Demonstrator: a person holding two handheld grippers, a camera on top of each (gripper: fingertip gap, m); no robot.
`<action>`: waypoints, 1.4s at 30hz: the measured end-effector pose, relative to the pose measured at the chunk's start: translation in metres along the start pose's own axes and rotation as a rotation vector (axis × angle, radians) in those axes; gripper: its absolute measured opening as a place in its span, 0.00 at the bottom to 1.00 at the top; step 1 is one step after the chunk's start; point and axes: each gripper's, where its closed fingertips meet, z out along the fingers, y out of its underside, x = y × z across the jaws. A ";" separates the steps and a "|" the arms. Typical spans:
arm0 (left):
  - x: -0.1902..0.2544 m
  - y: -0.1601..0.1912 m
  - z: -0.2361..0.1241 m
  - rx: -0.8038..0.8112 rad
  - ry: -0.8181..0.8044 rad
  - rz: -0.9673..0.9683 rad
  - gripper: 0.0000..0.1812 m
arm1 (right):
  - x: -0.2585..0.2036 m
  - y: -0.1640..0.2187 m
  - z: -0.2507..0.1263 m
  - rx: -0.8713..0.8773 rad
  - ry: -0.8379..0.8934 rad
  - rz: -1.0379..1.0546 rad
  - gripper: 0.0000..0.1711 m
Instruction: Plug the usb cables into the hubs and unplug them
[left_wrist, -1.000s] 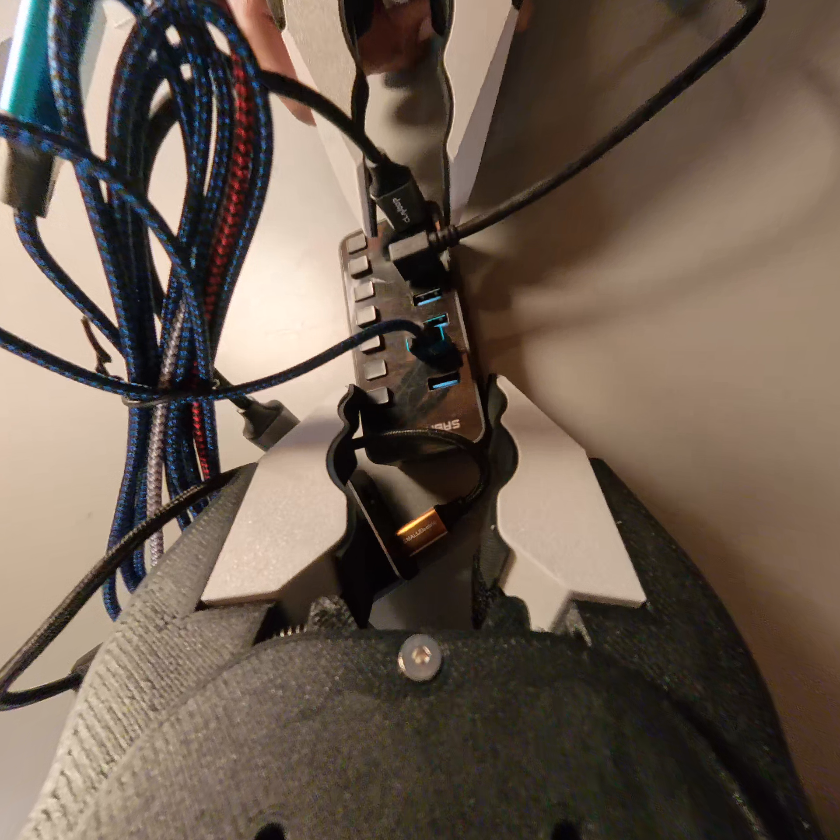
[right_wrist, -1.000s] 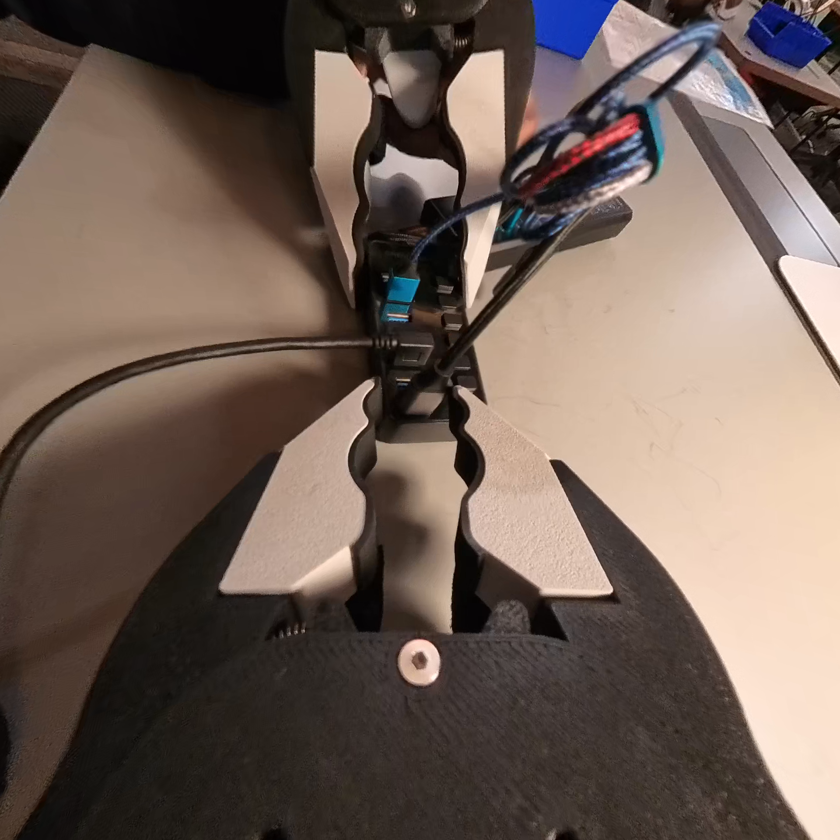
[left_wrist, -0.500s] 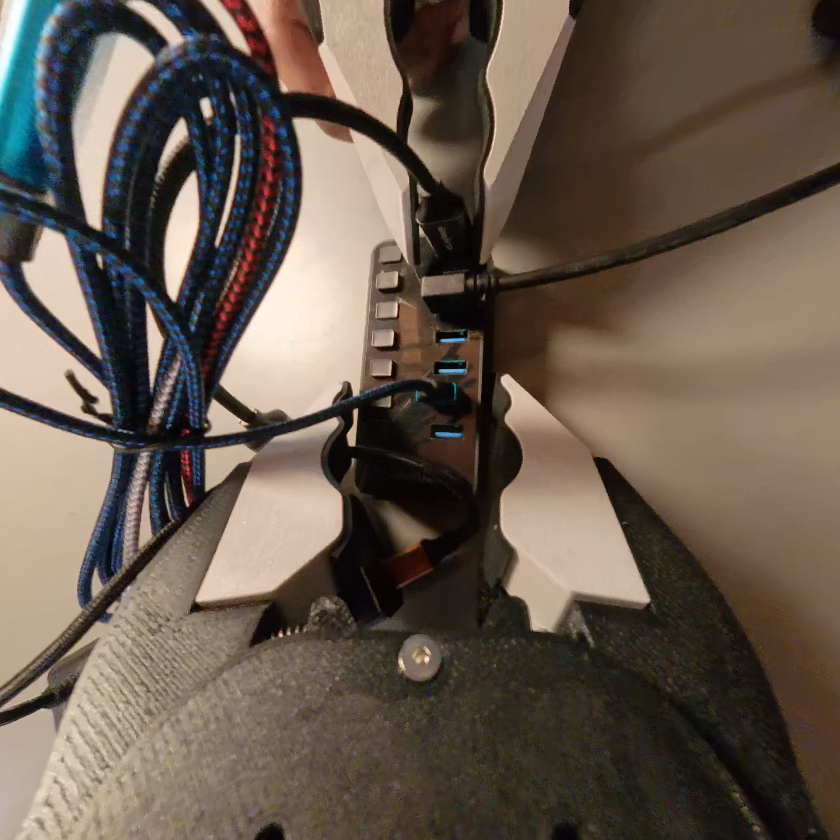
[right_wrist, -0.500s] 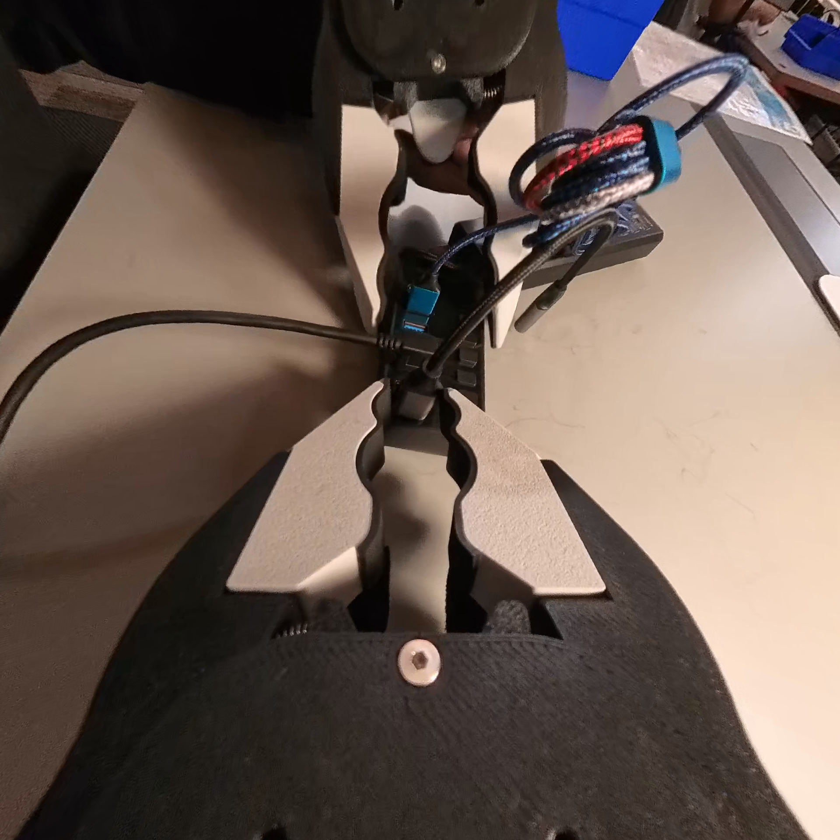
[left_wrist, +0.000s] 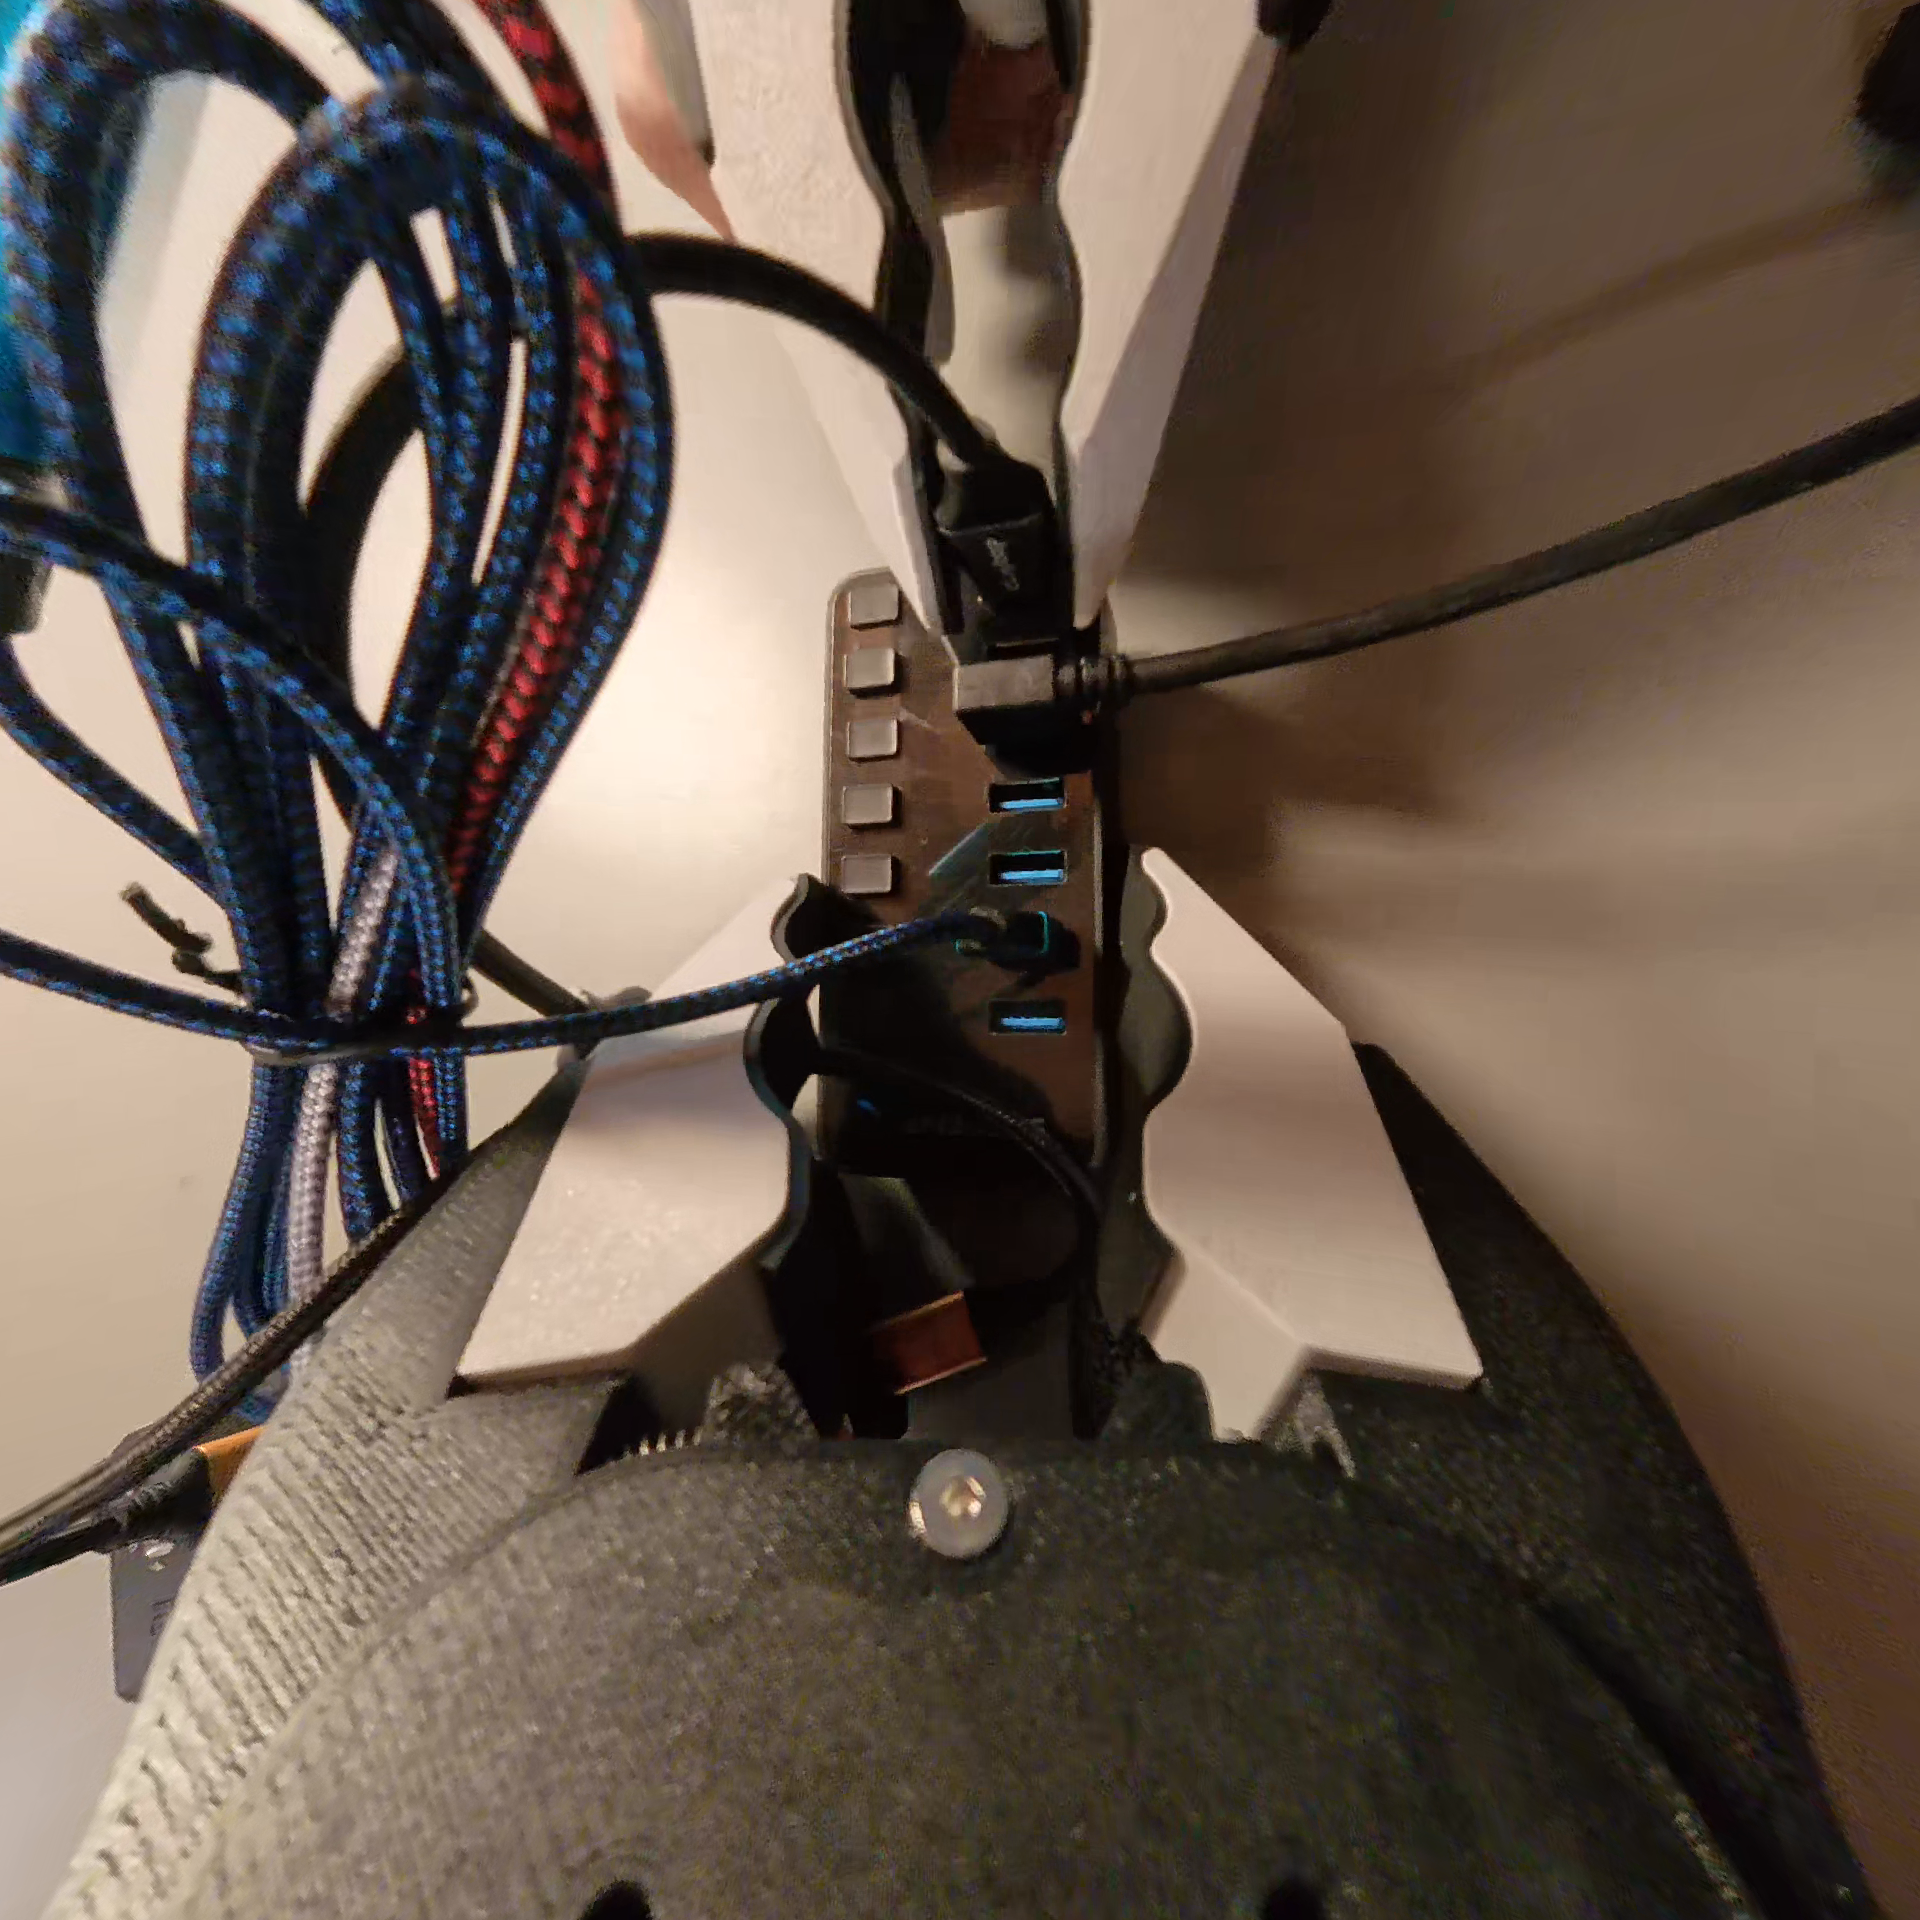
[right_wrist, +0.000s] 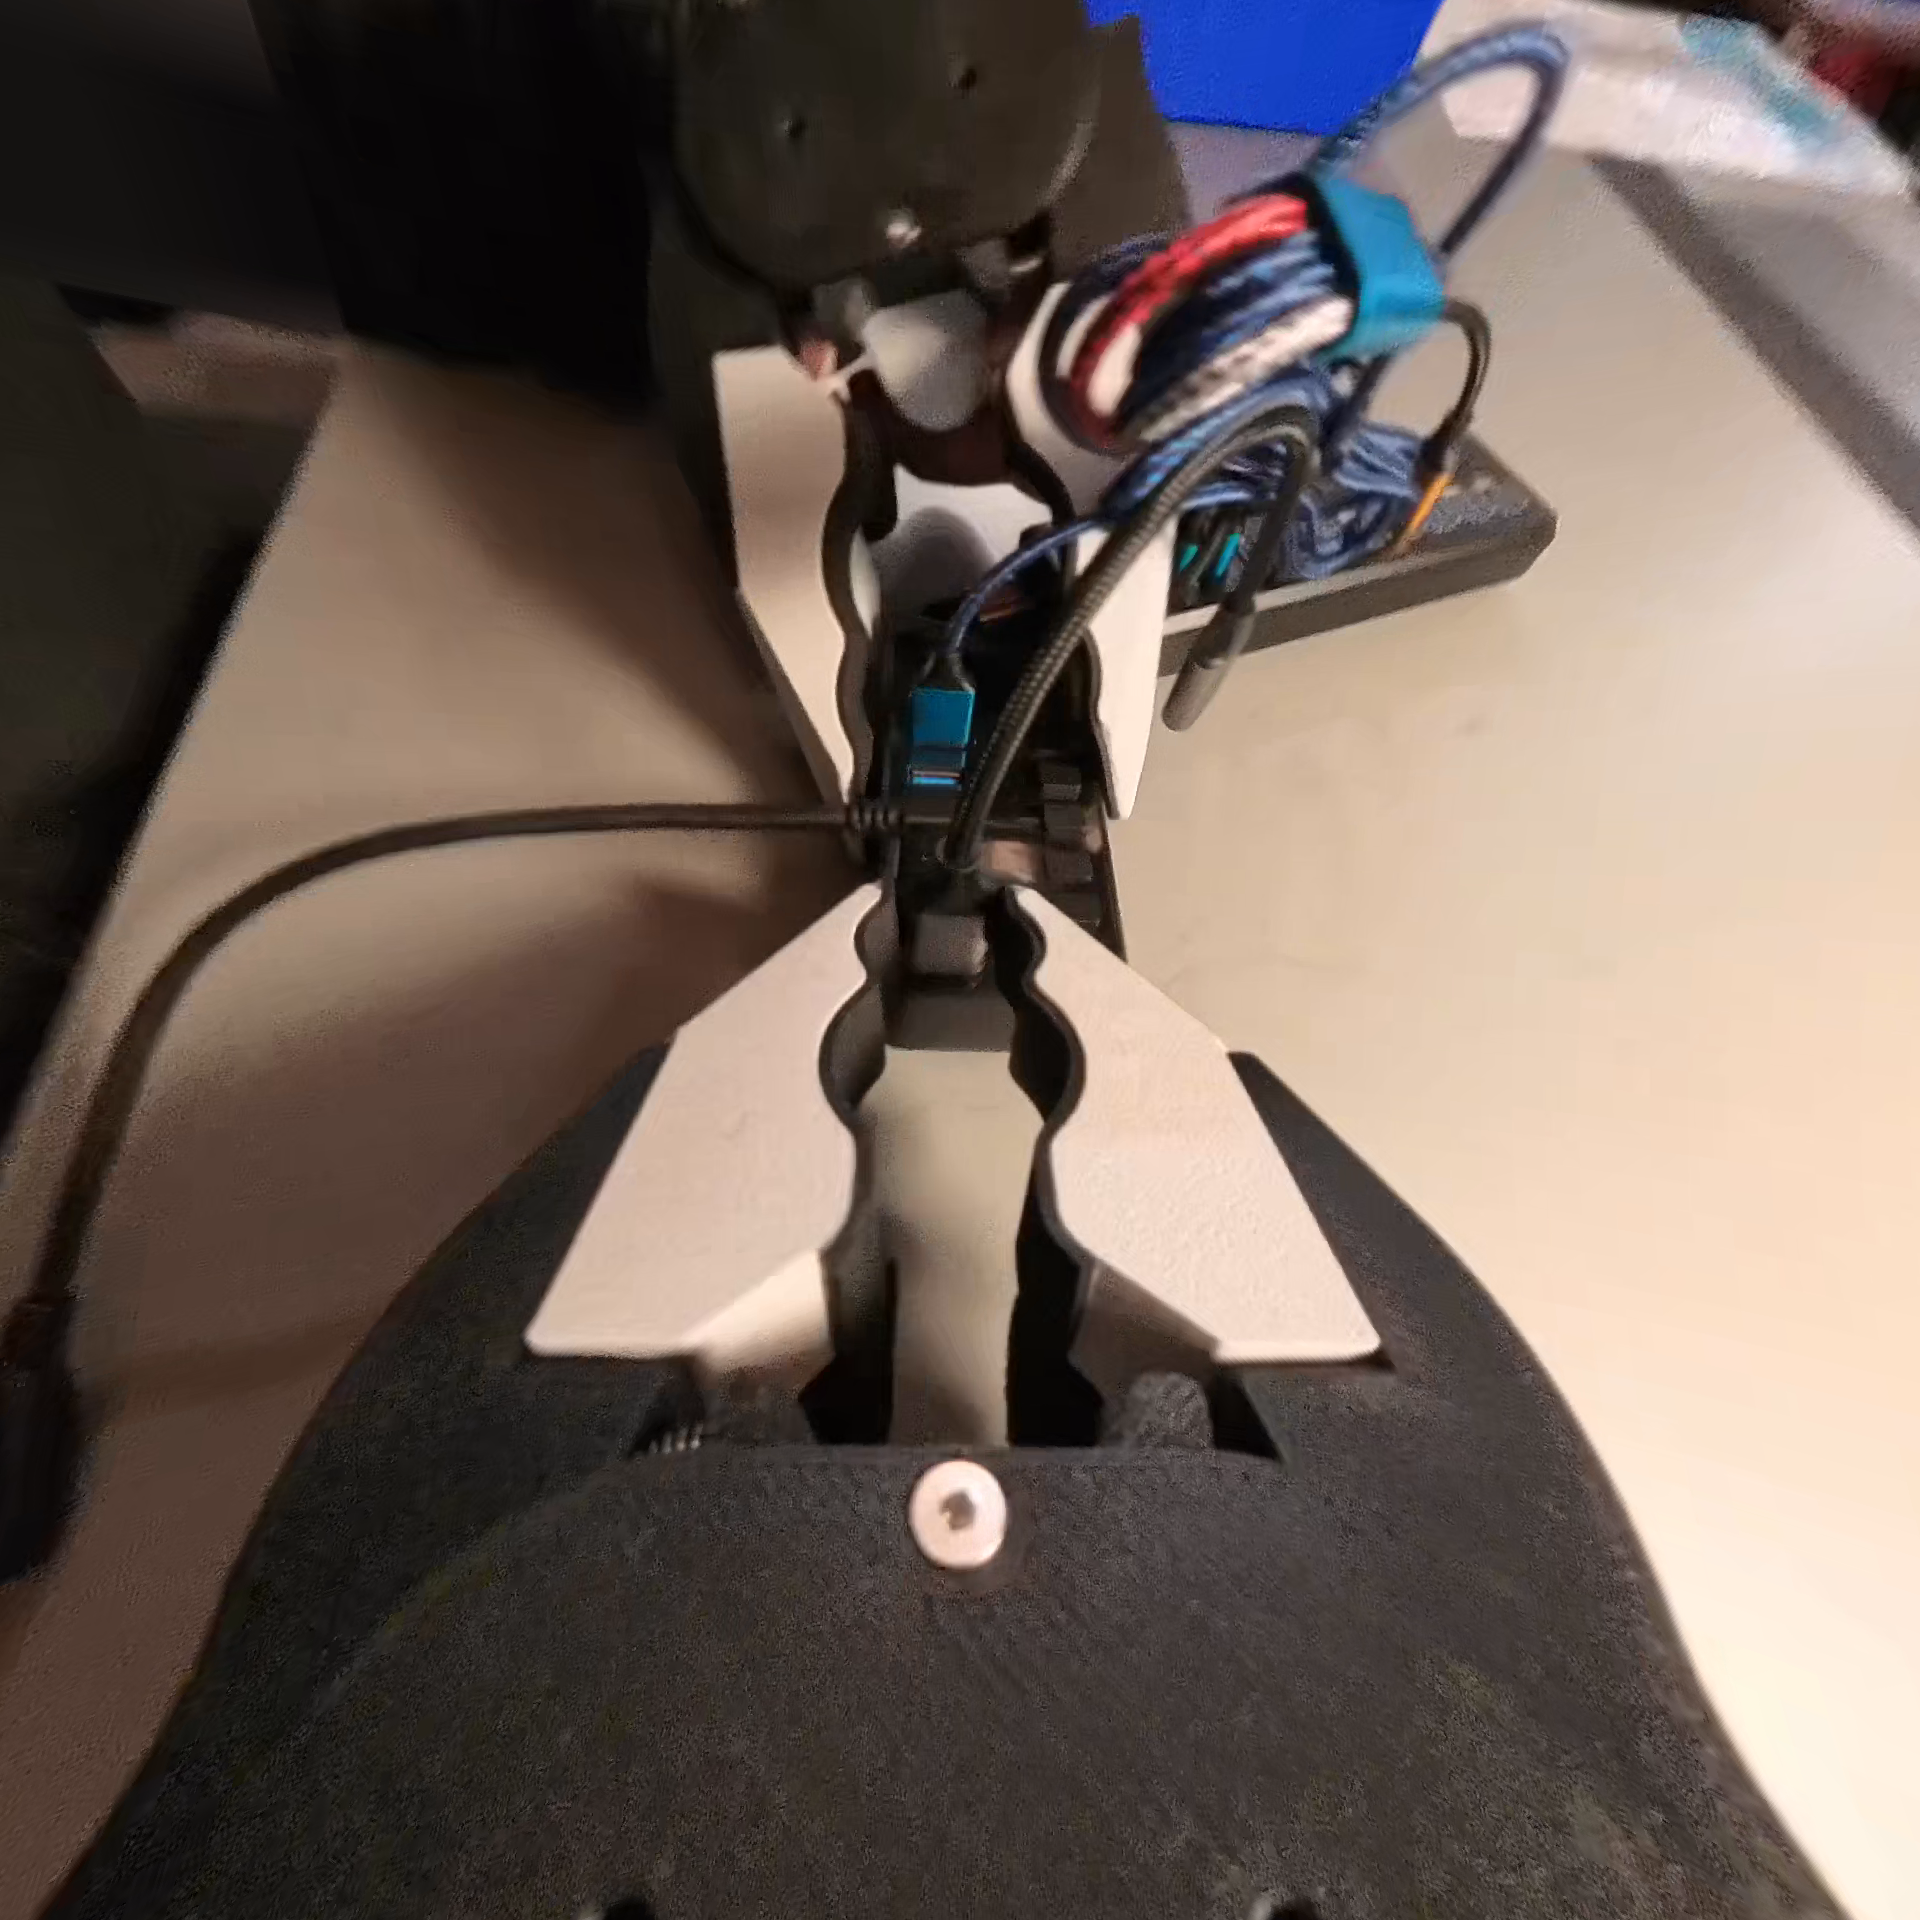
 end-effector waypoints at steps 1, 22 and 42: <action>0.000 0.000 0.000 0.004 -0.001 -0.002 0.34 | 0.001 -0.001 -0.001 0.010 -0.019 0.055 0.09; -0.001 -0.003 -0.002 0.023 0.003 -0.035 0.34 | -0.003 -0.006 -0.004 -0.026 0.191 -0.366 0.10; -0.003 -0.004 -0.004 0.033 -0.018 -0.032 0.35 | 0.004 -0.017 -0.008 0.097 0.046 0.035 0.08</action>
